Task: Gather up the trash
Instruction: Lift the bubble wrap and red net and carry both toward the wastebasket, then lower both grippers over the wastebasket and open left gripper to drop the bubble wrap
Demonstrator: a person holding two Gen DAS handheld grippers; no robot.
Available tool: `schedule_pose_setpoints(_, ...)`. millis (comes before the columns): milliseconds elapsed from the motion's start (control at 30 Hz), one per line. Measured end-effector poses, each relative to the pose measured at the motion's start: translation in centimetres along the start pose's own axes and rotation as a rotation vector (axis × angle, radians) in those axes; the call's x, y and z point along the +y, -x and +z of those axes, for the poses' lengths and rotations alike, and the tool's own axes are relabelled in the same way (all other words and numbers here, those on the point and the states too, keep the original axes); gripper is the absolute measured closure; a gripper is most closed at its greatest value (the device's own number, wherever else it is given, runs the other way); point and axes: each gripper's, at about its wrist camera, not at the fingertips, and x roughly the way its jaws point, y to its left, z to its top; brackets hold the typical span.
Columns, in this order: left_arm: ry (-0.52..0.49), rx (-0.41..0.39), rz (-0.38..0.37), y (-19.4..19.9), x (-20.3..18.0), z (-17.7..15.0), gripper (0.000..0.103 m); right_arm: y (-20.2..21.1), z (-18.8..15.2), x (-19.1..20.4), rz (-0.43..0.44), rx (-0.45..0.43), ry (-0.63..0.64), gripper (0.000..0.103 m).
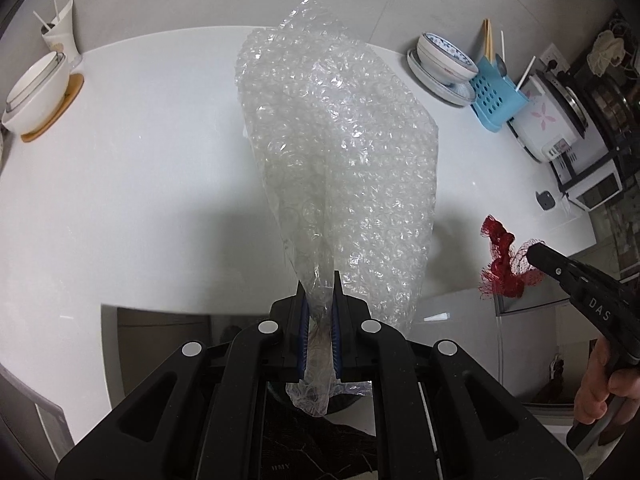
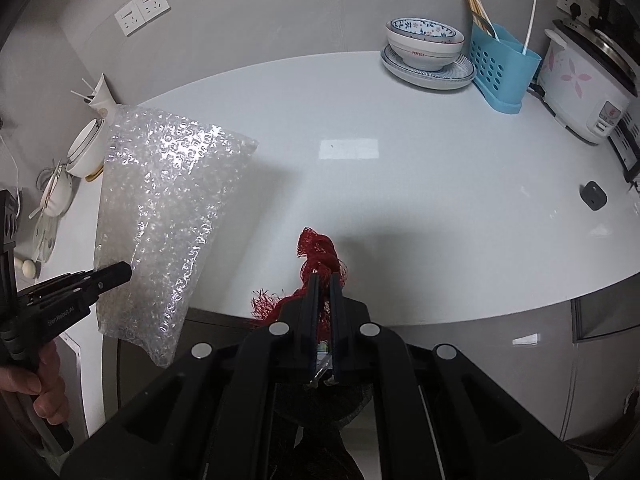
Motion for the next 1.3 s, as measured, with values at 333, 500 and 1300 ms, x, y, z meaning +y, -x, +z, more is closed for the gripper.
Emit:
schedule_pose_setpoints(333,-0.016,0.032,-0.023,0.1,-1.7,-5.4,0.095,1.0,-3.8,0.4,0.013,-0.012,0.033,0.099)
schedule_pose_setpoints(500,-0.020,0.064,-0.013,-0.8,-2.0,-7.6,0.095,0.8,-5.5,0.2,0.027,-0.007,0.036,0.099)
schedule_pose_setpoints(1300,0.003,0.232,0.072,-7.5,-1.0,-15.8,0.095,-4.8,-14.5,0.0,0.062,0.077,0.018,0.099)
